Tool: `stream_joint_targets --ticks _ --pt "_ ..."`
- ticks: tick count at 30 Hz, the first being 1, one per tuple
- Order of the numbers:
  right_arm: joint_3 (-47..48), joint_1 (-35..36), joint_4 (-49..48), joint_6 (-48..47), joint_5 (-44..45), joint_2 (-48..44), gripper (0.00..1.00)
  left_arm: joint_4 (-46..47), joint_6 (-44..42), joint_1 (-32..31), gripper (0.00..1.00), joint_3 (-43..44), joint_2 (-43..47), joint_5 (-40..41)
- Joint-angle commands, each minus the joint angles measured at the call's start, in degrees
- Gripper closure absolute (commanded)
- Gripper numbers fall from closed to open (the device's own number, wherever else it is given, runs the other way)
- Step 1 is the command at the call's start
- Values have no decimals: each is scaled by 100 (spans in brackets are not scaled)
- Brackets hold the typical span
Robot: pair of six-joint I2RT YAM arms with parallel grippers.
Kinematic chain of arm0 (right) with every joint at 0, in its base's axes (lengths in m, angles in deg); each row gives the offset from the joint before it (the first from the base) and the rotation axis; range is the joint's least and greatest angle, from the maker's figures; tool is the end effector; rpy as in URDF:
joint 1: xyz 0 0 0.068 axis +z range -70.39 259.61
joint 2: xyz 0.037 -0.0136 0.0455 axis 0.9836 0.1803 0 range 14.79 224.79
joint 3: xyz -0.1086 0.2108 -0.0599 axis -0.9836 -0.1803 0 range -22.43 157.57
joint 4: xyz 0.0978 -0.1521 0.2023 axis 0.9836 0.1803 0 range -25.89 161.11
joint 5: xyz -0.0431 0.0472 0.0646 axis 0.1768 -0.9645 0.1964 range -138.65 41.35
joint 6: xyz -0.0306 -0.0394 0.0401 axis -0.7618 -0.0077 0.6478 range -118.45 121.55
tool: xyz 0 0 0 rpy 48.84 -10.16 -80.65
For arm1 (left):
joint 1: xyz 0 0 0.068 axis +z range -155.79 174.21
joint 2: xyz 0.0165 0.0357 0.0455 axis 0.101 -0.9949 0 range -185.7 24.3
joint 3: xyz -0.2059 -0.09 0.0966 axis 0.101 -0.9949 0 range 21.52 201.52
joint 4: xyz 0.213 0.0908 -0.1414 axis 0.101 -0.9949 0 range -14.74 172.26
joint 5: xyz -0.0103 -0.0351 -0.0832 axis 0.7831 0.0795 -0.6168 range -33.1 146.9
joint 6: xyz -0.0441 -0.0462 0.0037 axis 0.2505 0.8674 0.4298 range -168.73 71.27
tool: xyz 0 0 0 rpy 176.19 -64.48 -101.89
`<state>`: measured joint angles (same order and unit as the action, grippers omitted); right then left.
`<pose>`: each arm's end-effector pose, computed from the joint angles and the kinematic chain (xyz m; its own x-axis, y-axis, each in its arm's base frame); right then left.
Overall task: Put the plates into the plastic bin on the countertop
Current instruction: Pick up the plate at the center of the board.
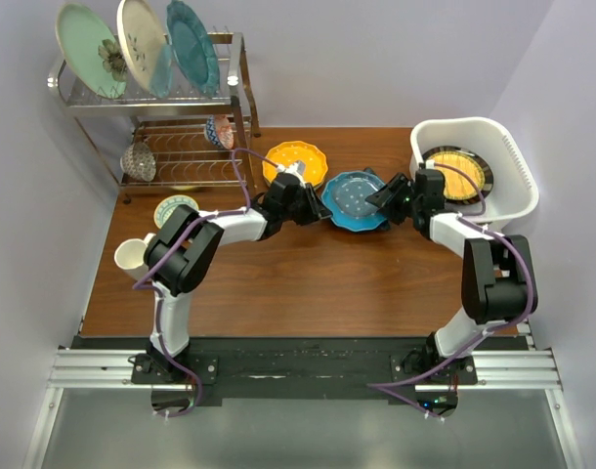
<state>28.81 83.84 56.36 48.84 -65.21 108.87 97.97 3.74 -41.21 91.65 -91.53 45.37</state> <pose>0.3623 0.0410 0.1479 -0.6117 0.6610 -0.4345 0.2156 0.6678 0.7124 0.3608 -0.2687 0.1226 -0.8103 -0.3772 -0.4484 0.1088 0.6551 -0.7477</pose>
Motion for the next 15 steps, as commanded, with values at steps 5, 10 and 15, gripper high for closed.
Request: stream_joint_targets --ticks 5,10,15 --pt "693 113 686 -272 372 426 47 161 -474 -106 74 238 359 -447" --pt "914 157 933 -378 460 567 66 126 -492 -106 69 361 377 -447" --pt "966 157 1021 -483 548 576 90 126 -430 -97 58 431 386 -403"
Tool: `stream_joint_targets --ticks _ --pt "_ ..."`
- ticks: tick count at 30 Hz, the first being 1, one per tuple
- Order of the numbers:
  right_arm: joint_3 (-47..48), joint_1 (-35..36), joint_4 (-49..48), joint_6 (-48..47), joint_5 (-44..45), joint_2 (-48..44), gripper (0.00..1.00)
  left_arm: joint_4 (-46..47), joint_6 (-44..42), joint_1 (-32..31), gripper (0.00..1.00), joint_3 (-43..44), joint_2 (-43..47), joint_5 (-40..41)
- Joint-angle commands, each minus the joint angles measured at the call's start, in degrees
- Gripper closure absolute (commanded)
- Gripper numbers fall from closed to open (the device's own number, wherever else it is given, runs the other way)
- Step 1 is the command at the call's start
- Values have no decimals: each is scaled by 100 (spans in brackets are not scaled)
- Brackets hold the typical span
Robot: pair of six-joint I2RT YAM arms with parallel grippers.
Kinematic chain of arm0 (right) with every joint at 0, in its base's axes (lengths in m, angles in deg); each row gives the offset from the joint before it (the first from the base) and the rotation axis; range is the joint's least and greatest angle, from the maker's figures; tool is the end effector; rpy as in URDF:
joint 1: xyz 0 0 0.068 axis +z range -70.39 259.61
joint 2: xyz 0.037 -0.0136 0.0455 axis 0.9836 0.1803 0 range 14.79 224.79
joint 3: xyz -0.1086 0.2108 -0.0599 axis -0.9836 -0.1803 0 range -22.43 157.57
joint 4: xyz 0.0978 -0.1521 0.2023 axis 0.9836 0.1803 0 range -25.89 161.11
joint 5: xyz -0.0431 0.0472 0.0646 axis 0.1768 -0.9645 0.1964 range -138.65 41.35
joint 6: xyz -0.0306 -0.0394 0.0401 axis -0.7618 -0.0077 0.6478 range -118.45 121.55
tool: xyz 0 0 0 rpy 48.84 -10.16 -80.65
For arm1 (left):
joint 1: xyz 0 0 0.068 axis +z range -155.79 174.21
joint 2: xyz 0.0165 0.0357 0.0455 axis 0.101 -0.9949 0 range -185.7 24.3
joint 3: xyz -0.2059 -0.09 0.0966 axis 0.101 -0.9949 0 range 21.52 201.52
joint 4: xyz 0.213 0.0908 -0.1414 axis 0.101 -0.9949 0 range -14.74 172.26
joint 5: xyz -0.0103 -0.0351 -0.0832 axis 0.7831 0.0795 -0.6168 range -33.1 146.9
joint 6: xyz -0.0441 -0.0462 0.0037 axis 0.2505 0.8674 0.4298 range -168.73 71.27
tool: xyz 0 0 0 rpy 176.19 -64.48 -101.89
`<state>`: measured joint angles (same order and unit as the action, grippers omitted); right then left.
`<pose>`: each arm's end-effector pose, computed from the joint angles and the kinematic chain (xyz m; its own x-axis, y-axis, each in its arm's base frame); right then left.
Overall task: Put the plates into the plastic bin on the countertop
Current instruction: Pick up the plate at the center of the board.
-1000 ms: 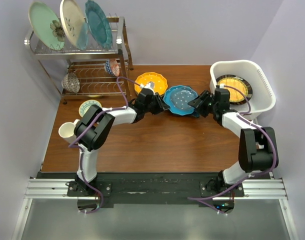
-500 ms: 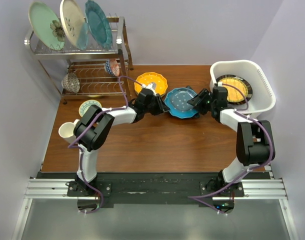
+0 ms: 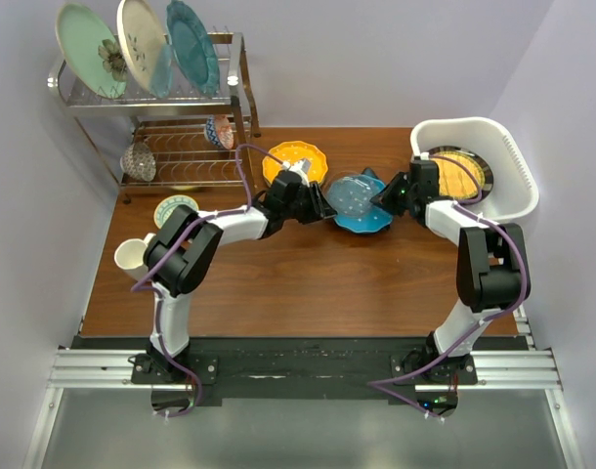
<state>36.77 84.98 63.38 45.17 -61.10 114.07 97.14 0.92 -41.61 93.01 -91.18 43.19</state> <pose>0.3840 0.0469 0.1488 -0.6346 0.6170 -0.4654 0.2492 0.7334 0.6325 0.3606 -0.2747 0.1317 -0.8166 -0.3237 -0.4778 0.1761 0.6486 -0.7404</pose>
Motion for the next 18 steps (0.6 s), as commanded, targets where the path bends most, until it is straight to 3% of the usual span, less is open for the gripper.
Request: stream_joint_targets --ticks 1,7,18 --pt "180 35 328 -125 146 47 92 192 -140 -57 56 322 351 -184" --pt "303 35 556 -231 322 -85 99 174 -157 -57 46 358 412 -140" --pt "716 43 1022 -433 541 -339 100 227 -131 -40 32 393 526 -105"
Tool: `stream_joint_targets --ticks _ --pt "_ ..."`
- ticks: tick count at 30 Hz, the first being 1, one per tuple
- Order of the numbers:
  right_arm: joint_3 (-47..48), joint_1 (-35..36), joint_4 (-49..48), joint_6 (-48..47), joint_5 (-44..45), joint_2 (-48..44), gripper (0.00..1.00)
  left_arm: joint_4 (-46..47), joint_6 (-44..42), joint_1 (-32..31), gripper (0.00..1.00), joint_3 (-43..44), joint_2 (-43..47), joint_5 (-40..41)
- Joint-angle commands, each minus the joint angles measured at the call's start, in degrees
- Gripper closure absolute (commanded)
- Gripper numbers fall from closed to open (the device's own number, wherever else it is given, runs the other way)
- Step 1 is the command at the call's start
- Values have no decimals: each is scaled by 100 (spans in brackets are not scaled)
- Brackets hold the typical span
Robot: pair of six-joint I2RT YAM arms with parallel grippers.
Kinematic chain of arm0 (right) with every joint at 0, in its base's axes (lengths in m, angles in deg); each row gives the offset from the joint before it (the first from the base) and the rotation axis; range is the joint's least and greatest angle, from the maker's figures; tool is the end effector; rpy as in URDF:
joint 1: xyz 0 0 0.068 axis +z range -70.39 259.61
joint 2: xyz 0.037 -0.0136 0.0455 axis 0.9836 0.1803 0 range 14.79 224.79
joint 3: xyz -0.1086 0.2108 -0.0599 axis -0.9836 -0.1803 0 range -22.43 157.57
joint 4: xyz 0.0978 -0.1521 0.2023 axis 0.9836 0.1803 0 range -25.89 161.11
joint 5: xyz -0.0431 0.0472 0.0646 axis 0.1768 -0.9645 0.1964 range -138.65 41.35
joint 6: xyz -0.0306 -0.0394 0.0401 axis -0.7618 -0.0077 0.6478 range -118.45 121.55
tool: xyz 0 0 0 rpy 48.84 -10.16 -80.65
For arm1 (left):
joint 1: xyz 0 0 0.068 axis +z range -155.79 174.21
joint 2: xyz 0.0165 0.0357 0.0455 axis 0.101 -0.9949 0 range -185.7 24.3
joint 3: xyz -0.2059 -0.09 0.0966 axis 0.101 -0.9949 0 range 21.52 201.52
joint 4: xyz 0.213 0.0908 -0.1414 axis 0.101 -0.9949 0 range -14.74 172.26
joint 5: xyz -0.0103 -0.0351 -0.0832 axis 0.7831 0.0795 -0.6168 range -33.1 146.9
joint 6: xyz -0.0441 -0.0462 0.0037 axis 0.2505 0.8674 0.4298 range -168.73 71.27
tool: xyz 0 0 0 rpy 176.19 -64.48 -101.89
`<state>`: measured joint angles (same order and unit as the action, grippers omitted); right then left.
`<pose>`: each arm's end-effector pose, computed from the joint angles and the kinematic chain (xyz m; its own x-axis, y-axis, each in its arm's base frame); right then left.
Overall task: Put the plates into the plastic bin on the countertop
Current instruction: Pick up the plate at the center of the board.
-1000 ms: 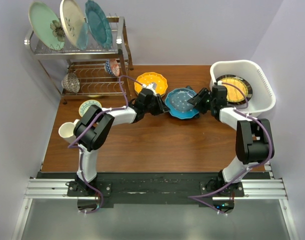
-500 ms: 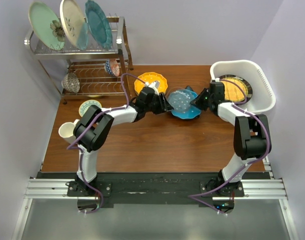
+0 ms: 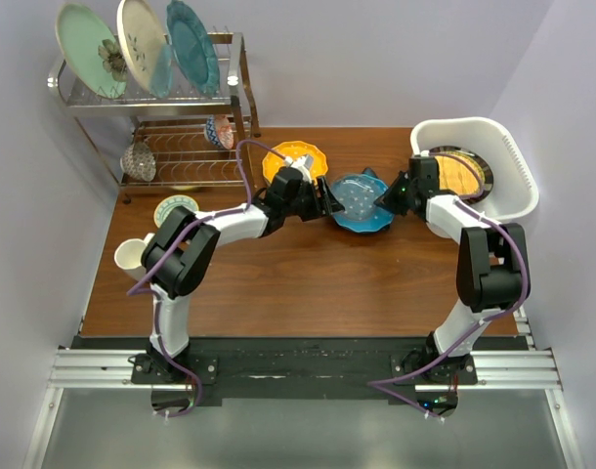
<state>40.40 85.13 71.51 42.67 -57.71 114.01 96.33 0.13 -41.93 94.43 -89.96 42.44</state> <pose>0.3851 0.0451 0.1567 -0.6558 0.5891 -0.4721 0.2962 0.7760 0.5569 0.3612 -0.2790 0.1478 -0.8085 -0.3126 -0.4986 0.2148 0.6320 -0.7446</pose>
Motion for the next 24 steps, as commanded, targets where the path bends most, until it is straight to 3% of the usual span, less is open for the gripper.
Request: stream_joint_targets --ticks 1,17,24 --pt "362 19 218 -184 229 -385 100 264 -61 -16 32 233 448 4" --pt "353 19 534 -245 335 -1001 100 237 -175 -68 29 -601 1687 778" --pt "484 11 807 -359 449 -1326 100 194 -157 -367 28 -813 2056 1155"
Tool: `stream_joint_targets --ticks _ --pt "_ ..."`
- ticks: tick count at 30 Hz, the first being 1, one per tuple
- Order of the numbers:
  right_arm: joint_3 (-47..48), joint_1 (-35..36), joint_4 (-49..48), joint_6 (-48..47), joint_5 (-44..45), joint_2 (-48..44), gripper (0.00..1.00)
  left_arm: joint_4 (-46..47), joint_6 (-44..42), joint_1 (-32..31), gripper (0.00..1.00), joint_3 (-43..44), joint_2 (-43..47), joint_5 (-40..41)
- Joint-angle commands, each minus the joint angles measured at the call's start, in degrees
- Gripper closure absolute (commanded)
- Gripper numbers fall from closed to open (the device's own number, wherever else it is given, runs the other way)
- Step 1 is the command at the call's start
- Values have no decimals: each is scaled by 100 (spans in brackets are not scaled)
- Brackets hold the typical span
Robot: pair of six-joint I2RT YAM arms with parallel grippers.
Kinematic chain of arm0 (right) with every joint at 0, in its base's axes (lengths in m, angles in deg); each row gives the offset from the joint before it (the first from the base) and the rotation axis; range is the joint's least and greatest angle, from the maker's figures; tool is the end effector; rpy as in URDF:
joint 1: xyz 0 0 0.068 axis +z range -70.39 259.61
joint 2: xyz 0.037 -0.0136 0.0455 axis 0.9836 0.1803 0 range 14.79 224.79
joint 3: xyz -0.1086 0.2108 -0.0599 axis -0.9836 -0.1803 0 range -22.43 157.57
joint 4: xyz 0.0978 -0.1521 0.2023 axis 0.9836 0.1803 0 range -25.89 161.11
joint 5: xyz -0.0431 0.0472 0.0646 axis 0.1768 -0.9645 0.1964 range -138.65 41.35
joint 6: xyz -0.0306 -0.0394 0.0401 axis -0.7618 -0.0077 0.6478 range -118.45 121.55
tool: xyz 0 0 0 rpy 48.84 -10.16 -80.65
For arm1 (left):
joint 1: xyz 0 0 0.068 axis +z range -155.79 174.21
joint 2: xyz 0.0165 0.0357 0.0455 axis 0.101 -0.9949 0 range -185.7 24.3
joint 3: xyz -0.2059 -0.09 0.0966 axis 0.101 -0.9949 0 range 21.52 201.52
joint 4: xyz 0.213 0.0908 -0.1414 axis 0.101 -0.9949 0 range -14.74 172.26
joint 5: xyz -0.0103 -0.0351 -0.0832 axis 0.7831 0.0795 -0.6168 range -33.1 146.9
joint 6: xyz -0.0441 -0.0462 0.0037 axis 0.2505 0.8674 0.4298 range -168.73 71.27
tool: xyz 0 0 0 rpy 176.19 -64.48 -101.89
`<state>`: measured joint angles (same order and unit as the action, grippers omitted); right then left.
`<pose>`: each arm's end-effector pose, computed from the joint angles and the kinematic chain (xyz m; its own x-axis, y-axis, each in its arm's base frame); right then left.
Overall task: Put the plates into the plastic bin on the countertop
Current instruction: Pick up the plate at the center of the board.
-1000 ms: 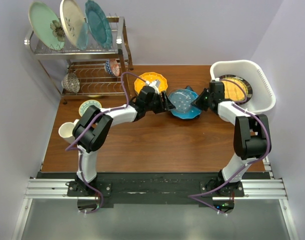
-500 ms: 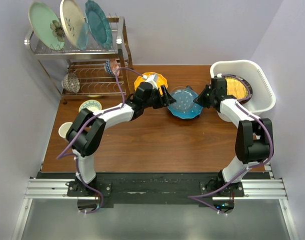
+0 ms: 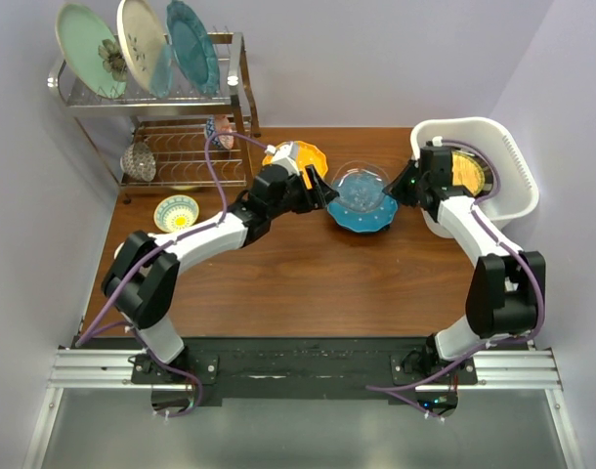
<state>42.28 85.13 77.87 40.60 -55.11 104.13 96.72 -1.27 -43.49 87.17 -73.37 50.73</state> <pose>0.3690 0.0413 0.2196 -0.5956 0.5714 -0.5646 0.2471 0.7991 0.5481 0.3269 -0.2593 0.2243 -0.6690 -0.4087 -0.6207 0.2899 0.6255 -0.7243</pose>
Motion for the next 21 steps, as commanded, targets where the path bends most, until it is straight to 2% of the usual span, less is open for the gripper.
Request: stream_joint_targets --ticks 1,14,21 --pt "332 2 206 -161 215 -408 100 110 -35 -291 28 -87 459 432" --pt "420 -130 575 -257 268 -874 100 -286 -281 -625 26 -254 1118 1048" --pt "551 -603 768 -319 40 -1068 100 -294 -308 -696 25 -342 1189 1074"
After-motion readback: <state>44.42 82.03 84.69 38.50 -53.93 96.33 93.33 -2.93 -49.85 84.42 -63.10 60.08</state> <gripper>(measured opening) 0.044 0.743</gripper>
